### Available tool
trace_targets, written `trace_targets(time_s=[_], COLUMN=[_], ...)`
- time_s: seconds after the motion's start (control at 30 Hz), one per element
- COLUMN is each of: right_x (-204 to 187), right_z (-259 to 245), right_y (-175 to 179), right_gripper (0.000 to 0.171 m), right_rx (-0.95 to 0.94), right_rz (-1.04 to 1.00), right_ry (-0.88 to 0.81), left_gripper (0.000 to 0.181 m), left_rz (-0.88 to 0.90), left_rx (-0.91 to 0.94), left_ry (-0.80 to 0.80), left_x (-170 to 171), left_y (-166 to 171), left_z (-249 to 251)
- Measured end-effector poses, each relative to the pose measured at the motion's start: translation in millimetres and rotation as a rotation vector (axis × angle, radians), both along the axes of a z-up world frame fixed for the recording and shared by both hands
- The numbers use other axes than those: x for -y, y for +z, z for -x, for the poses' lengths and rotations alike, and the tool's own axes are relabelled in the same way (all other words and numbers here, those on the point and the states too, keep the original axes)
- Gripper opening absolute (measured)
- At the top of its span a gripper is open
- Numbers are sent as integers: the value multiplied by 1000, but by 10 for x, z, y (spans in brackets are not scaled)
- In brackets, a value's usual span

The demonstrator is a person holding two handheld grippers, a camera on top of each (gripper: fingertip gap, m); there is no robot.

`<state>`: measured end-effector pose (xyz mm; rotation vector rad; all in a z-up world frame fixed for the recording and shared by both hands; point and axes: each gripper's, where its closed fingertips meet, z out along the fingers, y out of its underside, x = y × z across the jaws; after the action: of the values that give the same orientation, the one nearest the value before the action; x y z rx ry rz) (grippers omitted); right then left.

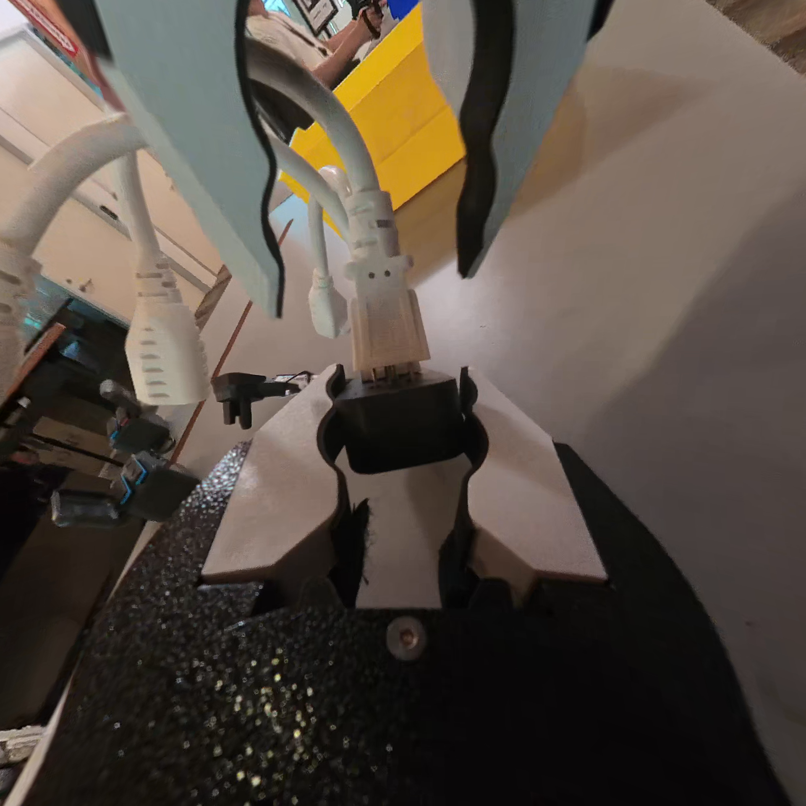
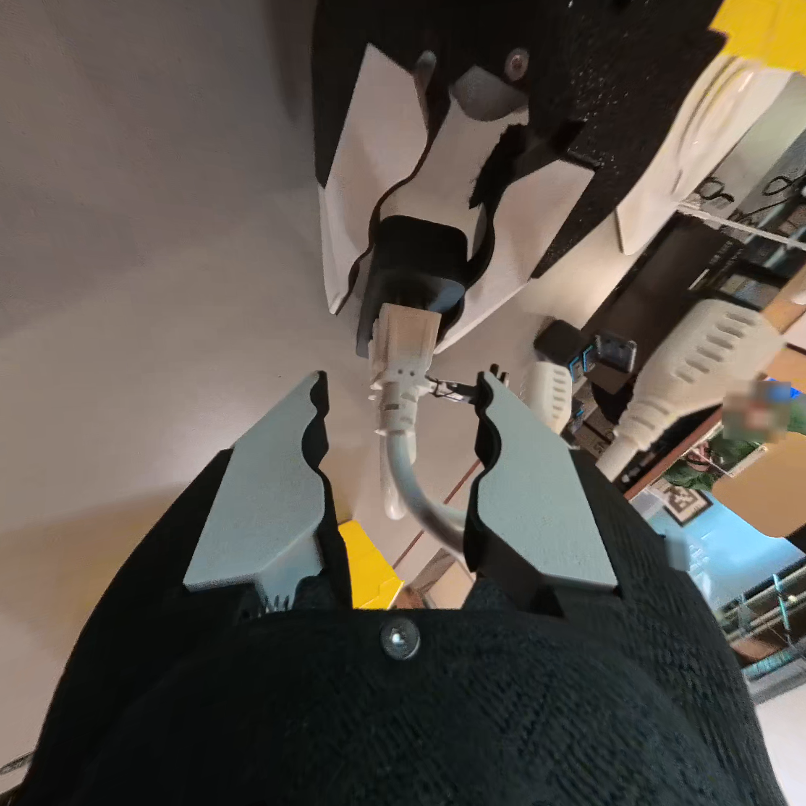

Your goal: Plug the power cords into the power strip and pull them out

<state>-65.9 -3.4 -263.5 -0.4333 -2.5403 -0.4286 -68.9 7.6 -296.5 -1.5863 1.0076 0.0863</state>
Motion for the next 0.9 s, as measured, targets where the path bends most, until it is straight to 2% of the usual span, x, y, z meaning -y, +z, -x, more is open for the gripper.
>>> trace_targets(time_s=[0.13,0.33,0.4,0.47,0.53,0.67,0.8,0.9], right_x=[81,60,72,90,113,120,169,204], right_z=[13,79,95,111,119,155,185,165], right_y=[-107,-82,-94,-116,-145,-116,-6,-15], right_gripper=[27,23,23,23,23,23,23,22], right_rx=[16,-16,-15,-9,-5,-47,-153,-185], right_rz=[48,20,18,17,19,49,225,314], right_ry=[-3,-6,-16,-21,-16,-4,-4,13], left_gripper=[51,52,72,73,51,51,50,50], left_rz=[-23,1,19,45,27,47,37,25], left_rx=[0,104,116,87,59,67,146,146], left_ry=[-29,-29,-39,-41,1,-11,-74,-91], left_x=[46,38,48,53,13,24,97,117], left_y=[14,46,49,-31,-34,-3,167,168], left_z=[-65,-55,-98,-121,-49,-18,-21,-42])
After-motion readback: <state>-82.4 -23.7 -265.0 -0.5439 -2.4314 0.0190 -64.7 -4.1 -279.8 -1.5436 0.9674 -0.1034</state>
